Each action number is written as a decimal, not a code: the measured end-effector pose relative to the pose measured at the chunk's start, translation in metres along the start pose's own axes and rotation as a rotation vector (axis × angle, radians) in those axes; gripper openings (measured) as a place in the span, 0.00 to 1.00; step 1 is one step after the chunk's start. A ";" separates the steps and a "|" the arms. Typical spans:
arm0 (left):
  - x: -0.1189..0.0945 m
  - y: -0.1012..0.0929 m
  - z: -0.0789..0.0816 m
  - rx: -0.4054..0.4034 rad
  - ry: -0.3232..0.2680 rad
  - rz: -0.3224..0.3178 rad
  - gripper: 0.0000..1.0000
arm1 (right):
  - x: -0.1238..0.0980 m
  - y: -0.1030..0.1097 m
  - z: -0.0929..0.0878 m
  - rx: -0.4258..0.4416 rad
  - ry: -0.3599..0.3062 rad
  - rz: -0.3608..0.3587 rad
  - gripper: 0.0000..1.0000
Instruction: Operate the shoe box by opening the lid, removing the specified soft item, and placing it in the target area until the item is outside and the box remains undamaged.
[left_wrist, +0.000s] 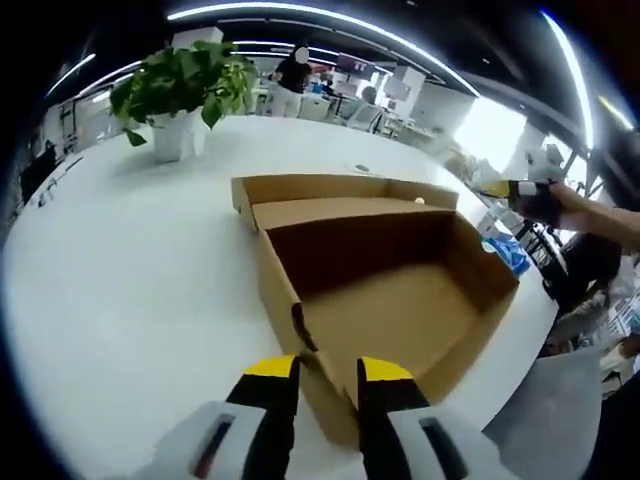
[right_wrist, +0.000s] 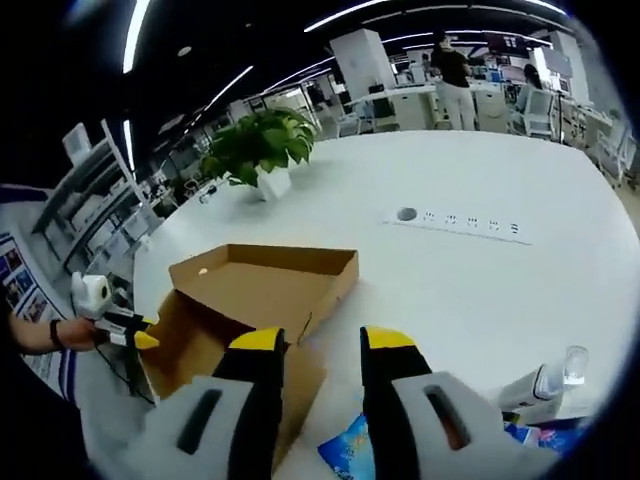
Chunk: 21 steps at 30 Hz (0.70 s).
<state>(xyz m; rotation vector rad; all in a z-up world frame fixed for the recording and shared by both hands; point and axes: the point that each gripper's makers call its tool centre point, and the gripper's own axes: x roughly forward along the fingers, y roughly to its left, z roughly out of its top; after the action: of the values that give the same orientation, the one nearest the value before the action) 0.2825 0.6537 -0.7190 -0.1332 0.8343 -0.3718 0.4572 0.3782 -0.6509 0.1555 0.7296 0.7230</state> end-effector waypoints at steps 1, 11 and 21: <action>0.001 -0.001 0.000 0.003 0.001 -0.003 0.23 | 0.002 -0.002 0.002 0.012 -0.006 -0.004 0.28; 0.008 -0.011 0.003 0.031 0.008 -0.032 0.22 | 0.036 -0.023 0.008 0.119 -0.021 -0.070 0.27; 0.011 -0.013 0.003 0.032 0.006 -0.041 0.22 | 0.066 -0.038 0.001 0.172 0.017 -0.117 0.25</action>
<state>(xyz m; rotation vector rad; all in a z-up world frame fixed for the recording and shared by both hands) 0.2879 0.6373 -0.7215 -0.1193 0.8323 -0.4245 0.5132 0.3931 -0.7007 0.2610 0.8106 0.5504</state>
